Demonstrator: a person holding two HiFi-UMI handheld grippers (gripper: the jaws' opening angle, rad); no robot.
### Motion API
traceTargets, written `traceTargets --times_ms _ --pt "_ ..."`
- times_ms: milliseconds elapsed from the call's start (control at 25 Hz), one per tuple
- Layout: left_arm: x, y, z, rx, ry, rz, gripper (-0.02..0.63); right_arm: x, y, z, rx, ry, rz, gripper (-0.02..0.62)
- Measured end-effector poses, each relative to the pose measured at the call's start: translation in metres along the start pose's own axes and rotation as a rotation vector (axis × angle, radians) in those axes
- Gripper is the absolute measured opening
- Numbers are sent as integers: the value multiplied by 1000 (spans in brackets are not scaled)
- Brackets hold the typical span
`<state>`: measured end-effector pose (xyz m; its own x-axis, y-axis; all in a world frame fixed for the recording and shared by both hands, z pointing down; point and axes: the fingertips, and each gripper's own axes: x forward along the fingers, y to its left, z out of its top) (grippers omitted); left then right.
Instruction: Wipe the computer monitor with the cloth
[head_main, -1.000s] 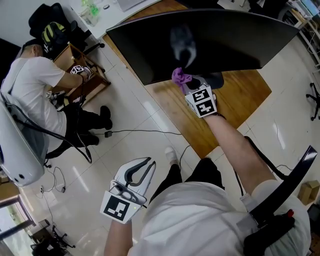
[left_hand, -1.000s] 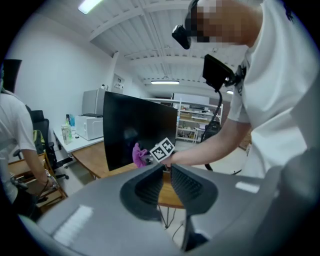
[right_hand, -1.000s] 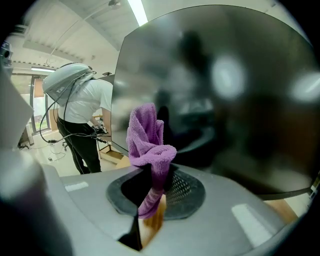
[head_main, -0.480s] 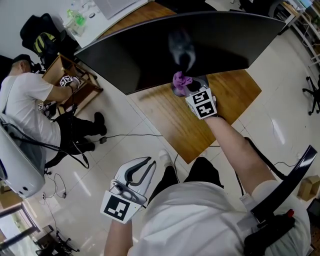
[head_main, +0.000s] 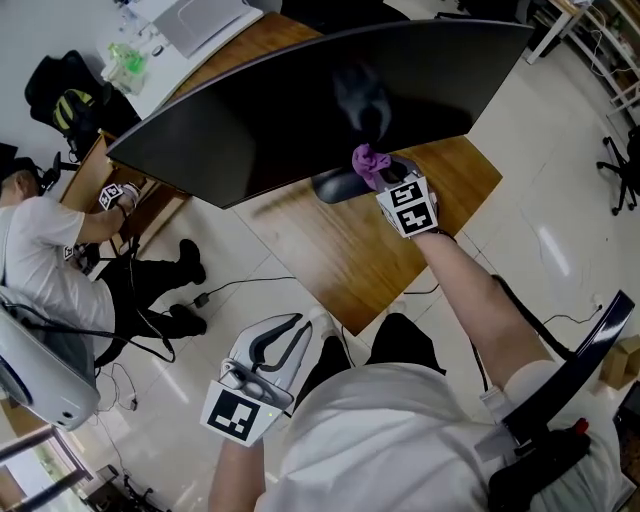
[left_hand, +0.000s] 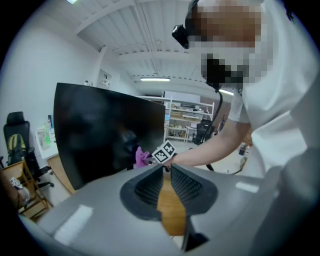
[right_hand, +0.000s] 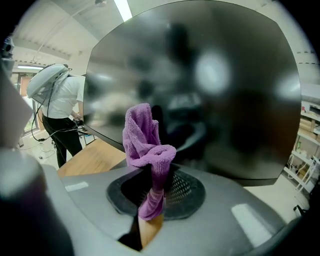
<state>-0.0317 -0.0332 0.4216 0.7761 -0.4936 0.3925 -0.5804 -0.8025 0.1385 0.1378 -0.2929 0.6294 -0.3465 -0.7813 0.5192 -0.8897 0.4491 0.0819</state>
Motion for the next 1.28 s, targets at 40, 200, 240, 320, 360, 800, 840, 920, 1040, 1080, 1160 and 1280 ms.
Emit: traceTargets --times_ms 40,200,240,320,360,800,840,920,1040,1080,1160,1280 --pt "4 -2 1 3 3 -6 69 -2 -6 -3 3 2 -6 49" --pt "20 -10 8 11 9 -23 69 -11 -32 -10 21 4 -33 49" --pt "24 -12 9 15 9 -26 69 -13 -38 -13 22 5 -39 49" --pt "32 -16 11 20 12 -34 70 -16 -51 -18 26 8 -49 49" --pt "36 -18 12 22 14 -36 71 -19 -56 -19 33 10 -54 49" --pt "80 -33 26 28 18 -70 71 -35 -122 -43 56 31 -110 49" --pt "84 -35 26 31 20 -76 71 -37 -129 -46 59 33 -117 49" --pt "93 -40 27 34 23 -84 69 -41 -143 -53 68 36 -133 49" --pt "103 -45 32 40 22 -92 70 -50 -165 -57 88 39 -157 49" --pt "106 -46 33 41 23 -93 71 -52 -171 -60 92 42 -164 49" --pt "110 -48 35 41 29 -95 70 -54 -185 -66 92 49 -176 49" --pt "116 -51 37 43 35 -94 71 -58 -202 -71 103 52 -196 49"
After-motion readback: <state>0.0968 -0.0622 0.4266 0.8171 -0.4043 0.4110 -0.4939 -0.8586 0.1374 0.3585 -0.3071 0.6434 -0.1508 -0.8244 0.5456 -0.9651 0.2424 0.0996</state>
